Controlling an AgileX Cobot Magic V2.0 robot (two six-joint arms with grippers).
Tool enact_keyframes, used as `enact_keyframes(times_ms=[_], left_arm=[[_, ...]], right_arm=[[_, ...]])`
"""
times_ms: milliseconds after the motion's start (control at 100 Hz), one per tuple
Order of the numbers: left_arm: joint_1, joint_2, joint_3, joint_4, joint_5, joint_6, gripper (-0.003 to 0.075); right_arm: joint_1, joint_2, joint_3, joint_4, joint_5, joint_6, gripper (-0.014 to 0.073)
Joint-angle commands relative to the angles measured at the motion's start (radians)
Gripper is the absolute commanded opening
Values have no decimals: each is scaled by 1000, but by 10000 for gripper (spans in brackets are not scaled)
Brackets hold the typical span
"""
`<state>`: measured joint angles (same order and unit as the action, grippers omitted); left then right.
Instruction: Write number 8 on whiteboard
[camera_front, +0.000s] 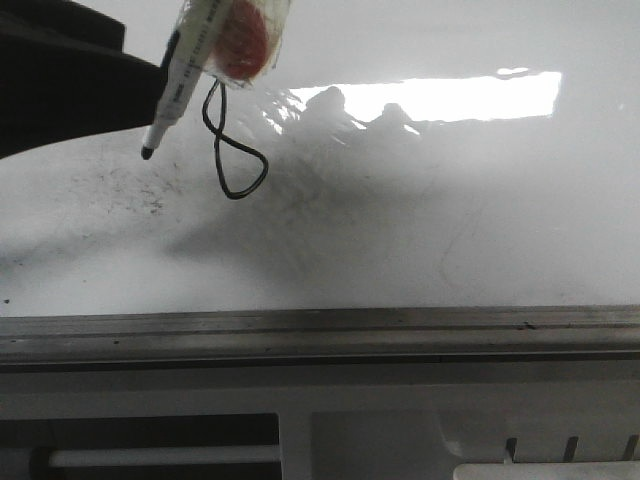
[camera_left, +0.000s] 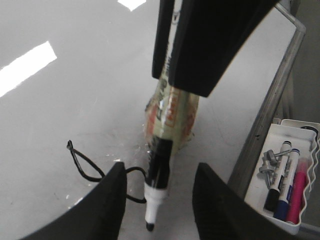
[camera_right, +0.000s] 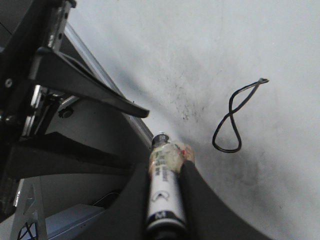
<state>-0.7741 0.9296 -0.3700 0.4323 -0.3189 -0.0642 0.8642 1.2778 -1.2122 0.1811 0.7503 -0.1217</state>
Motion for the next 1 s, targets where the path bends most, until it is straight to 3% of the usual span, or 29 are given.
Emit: enact_keyframes(times_ms=[0, 310, 380, 540, 680, 750, 900, 990], left_arm=[[-9, 33, -54, -13, -99, -12, 295], [-9, 81, -66, -13, -114, -14, 280], [-9, 81, -66, -13, -114, -14, 214], [-9, 81, -66, -13, -114, -14, -18], [-9, 81, -66, -13, -114, -14, -20], [-9, 81, -66, -13, -114, -14, -20], [-9, 81, -66, -41, -114, -44, -20], [-9, 81, -66, -90, -90, -78, -20]], right_arm=[[11, -21, -33, -3, -45, 9, -63], [12, -21, -33, 10, -18, 9, -63], [12, -21, -33, 12, -11, 9, -63], [12, -21, -33, 24, -8, 9, -63], [12, -21, -33, 24, 3, 9, -50], [12, -21, -33, 24, 11, 9, 26], [10, -21, -33, 24, 8, 9, 292], [10, -21, -33, 24, 5, 9, 353]])
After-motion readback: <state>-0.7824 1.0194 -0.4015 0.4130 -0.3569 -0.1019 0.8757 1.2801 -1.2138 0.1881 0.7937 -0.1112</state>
